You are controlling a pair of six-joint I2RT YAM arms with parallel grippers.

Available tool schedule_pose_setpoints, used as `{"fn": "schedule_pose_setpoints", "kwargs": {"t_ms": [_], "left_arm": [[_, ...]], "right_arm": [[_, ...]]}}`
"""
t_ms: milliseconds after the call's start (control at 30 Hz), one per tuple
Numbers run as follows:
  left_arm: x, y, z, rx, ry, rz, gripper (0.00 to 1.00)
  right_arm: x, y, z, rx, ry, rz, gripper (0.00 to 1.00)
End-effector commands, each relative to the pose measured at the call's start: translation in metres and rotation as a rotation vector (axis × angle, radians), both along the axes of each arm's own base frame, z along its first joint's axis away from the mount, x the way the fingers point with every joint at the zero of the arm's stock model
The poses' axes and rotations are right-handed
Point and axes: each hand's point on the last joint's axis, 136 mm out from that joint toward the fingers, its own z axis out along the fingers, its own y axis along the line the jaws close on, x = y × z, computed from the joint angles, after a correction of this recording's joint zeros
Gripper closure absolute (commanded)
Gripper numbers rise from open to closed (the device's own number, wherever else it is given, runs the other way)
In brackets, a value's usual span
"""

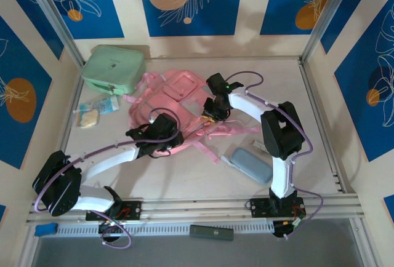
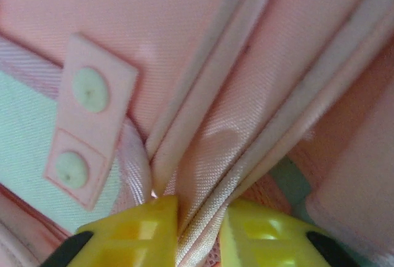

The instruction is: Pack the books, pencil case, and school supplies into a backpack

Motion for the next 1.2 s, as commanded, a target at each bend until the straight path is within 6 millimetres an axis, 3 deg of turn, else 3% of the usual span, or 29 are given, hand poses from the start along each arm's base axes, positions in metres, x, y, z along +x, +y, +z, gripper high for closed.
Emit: {"fn": "schedule_pose_setpoints", "kwargs": {"t_ms": [0,167,300,600,800,933,1033,1167], "left_arm": [[-0.011,0.01,-0.022,0.055,0.029,0.007,0.6],[-0.022,0.023,-0.044,0.085,0.061,0.017,0.63],[-0.014,0.03,-0.055,0.149,0.055,0.025,0.63],[0.049,0.046,-0.05,0.184,-0.035,0.094,0.65],[0.088,0.051,-0.033,0.153,-0.091,0.064,0.64],[0.101,0.052,-0.006,0.142,-0.153,0.023,0.61],[0.096,0.054,0.017,0.137,-0.188,-0.003,0.57],[0.071,0.057,0.036,0.086,-0.145,0.007,0.53]], "right_arm": [[0.01,0.005,0.005,0.041,-0.059,0.001,0.9],[0.011,0.007,0.032,0.107,-0.144,0.01,1.0],[0.006,0.01,0.053,0.177,-0.175,0.024,1.0],[-0.009,0.012,0.09,0.338,-0.22,0.036,1.0],[-0.026,0.009,0.109,0.374,-0.259,-0.003,1.0],[-0.028,0.004,0.101,0.337,-0.275,-0.035,1.0],[-0.028,0.0,0.096,0.332,-0.284,-0.063,1.0],[-0.035,-0.002,0.101,0.344,-0.315,-0.11,1.0]]}}
